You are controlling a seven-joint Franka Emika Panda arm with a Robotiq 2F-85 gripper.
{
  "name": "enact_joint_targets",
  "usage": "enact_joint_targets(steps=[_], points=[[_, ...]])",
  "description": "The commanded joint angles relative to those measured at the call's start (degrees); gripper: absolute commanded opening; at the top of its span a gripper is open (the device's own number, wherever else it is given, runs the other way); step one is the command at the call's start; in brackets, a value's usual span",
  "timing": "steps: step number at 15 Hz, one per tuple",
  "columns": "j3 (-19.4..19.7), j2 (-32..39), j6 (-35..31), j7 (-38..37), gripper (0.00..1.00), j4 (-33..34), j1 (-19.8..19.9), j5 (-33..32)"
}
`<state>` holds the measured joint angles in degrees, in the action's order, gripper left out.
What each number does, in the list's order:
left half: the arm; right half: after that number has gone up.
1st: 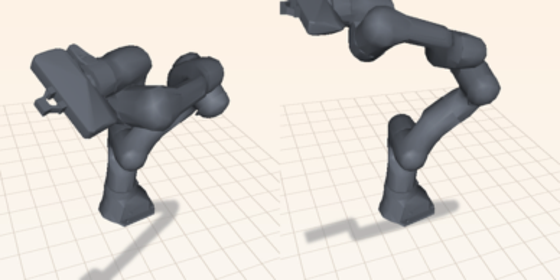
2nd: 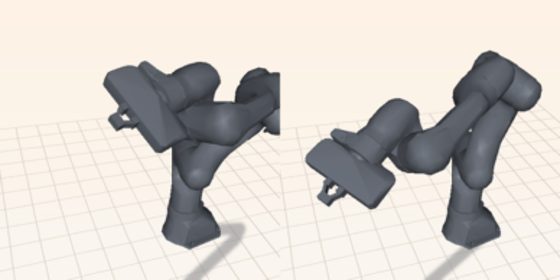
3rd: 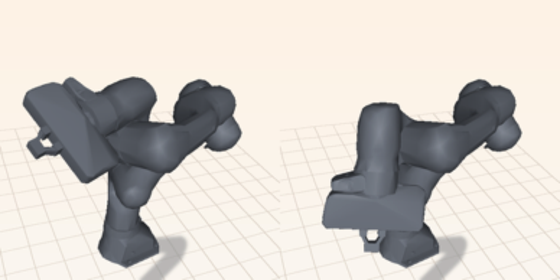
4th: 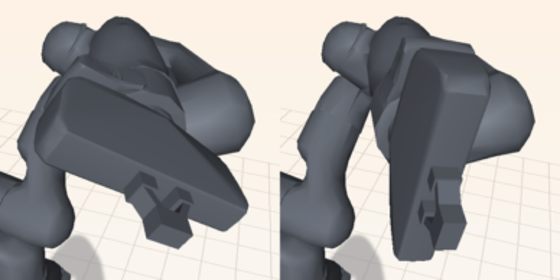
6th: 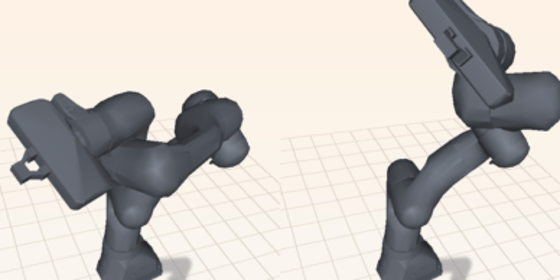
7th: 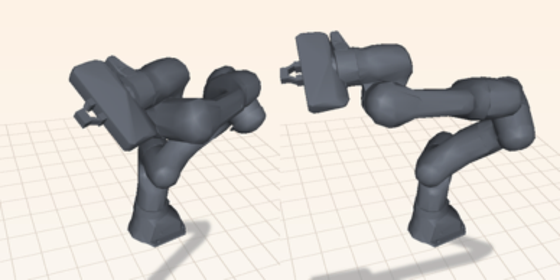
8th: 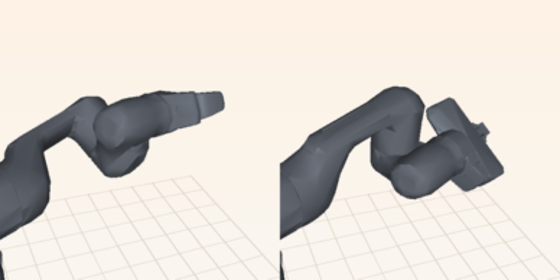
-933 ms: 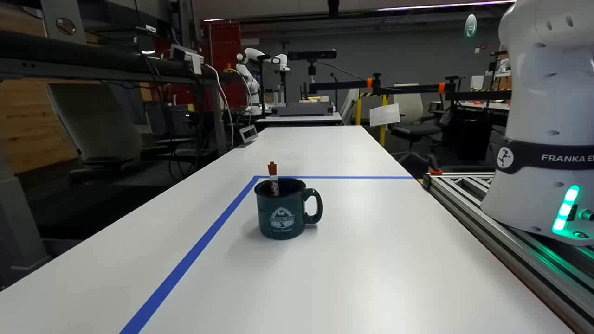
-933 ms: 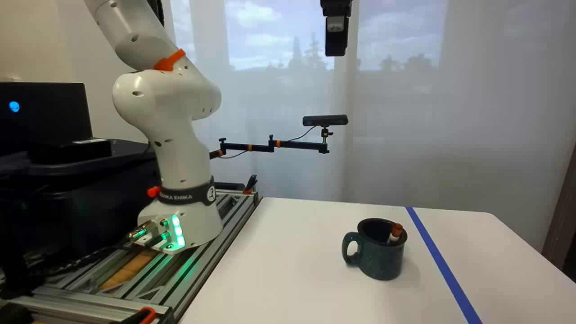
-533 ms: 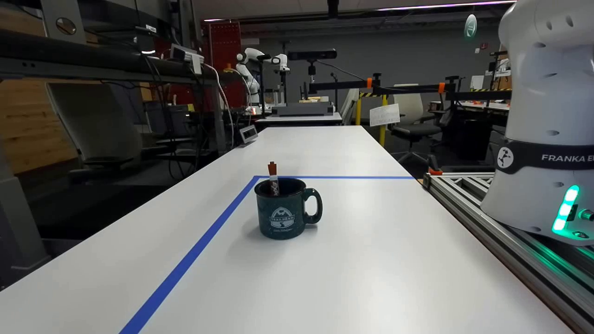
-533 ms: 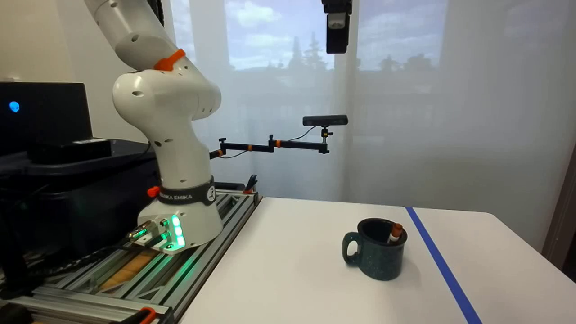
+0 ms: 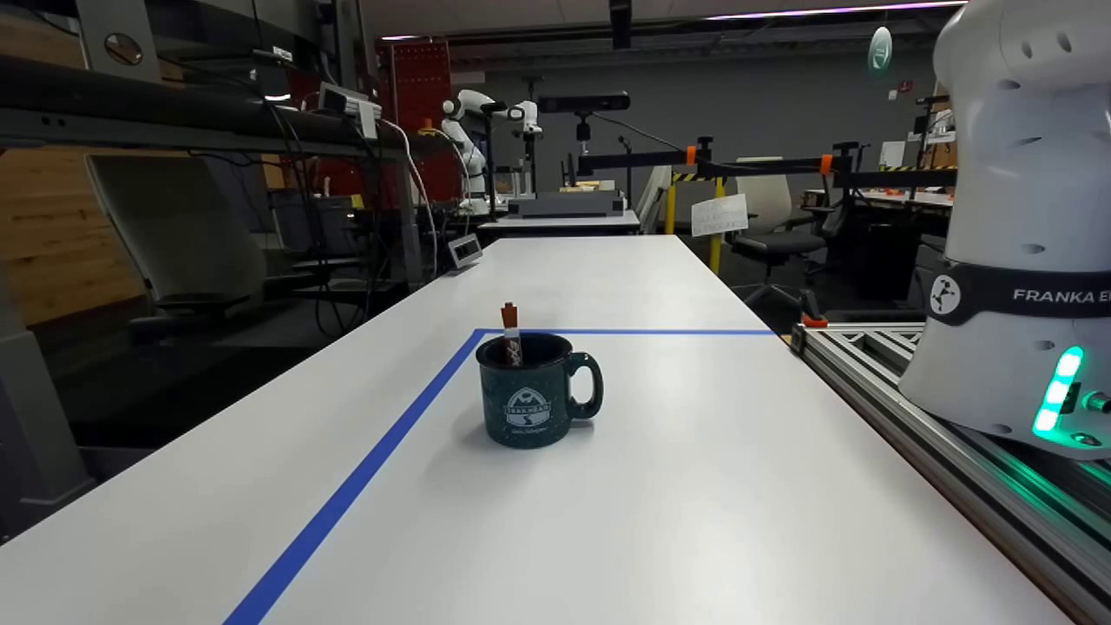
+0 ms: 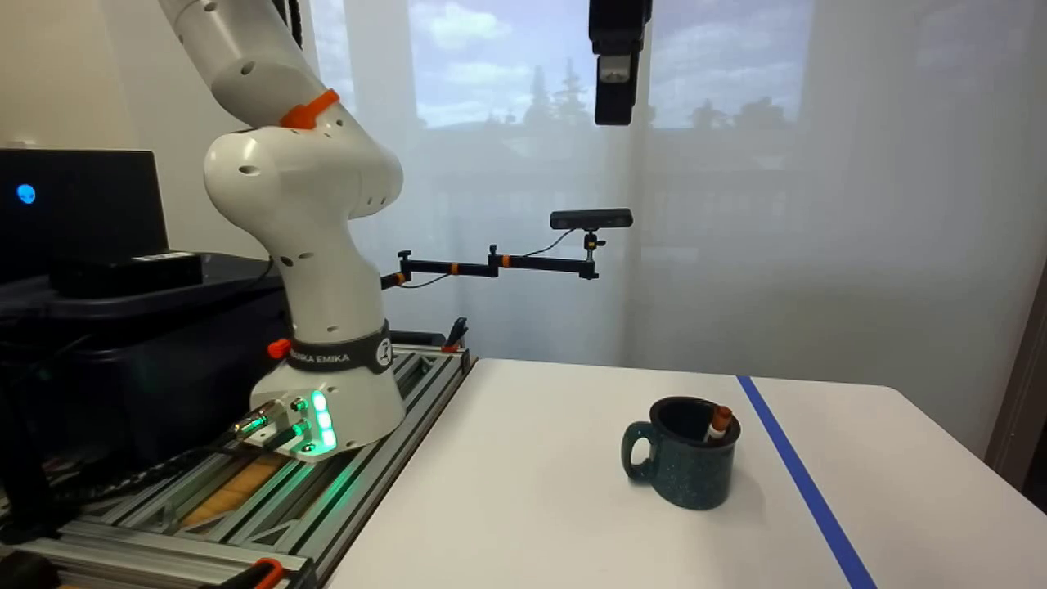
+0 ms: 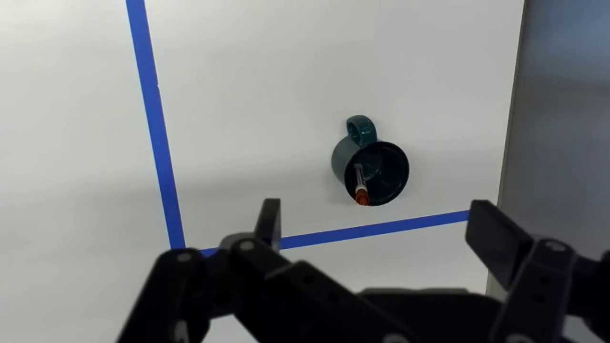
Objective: Take the red marker out of the green mug.
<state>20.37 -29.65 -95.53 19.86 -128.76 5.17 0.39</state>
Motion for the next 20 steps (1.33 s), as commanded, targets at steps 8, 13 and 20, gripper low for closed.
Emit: enact_joint_targets(steps=[8,13,20], points=[[-6.83,9.45,-13.35,-15.84,1.00,-8.02,3.20,1.92],[-8.39,13.41,-17.22,-19.27,1.00,-10.59,2.42,6.76],[-10.59,17.51,-33.66,-24.84,1.00,-15.13,2.55,10.54]])
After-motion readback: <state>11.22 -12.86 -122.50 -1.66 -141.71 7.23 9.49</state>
